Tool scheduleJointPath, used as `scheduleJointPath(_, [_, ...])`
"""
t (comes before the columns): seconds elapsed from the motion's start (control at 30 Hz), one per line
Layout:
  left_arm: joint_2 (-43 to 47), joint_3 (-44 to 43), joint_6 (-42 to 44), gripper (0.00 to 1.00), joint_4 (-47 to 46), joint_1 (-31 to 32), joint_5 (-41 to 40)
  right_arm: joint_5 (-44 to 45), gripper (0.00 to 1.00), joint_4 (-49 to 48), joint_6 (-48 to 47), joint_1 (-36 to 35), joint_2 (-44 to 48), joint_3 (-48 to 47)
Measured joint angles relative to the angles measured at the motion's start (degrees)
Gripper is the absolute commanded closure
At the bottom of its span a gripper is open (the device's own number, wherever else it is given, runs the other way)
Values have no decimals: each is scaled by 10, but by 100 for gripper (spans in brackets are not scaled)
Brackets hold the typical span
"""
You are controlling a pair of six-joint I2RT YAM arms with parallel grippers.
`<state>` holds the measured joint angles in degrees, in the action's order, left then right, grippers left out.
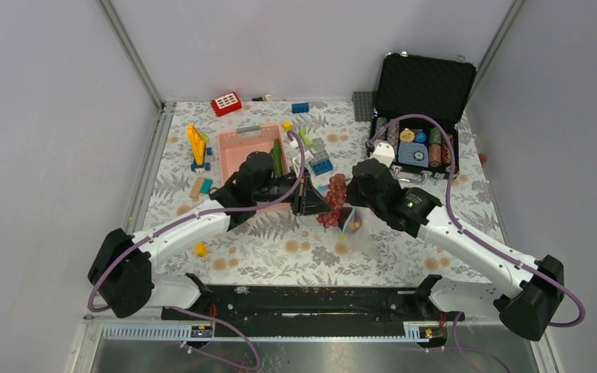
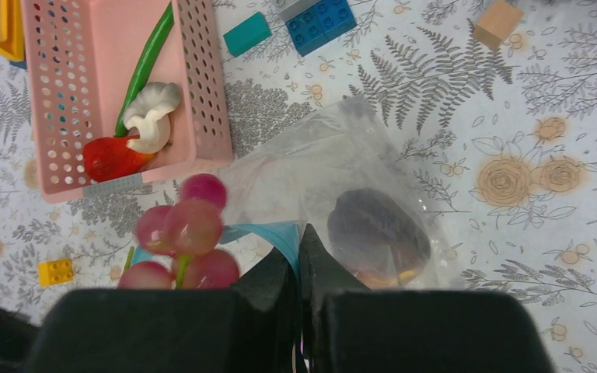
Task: Place the food in the zip-top bag and seal the zipper
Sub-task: Place the fake fruit in the zipper food storage bag.
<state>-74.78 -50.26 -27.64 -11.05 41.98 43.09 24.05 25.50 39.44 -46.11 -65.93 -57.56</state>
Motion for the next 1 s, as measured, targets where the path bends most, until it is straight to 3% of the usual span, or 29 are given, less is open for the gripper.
scheduleJointPath(0.27, [-30,5,24,100,18,4,-20,-28,100,-23,13,0,19,20])
scheduleJointPath(0.5, [-41,5,29,100,38,16,-87,-52,100,-56,59,1,43,43])
scheduleJointPath(0.87, [-50,3,-76,100,43,41,-200,-81,100,-152,156,13,51,99])
scheduleJointPath(1.0, [-61,-3,-85,79,69,52,-216,-76,100,-174,189,15,68,136])
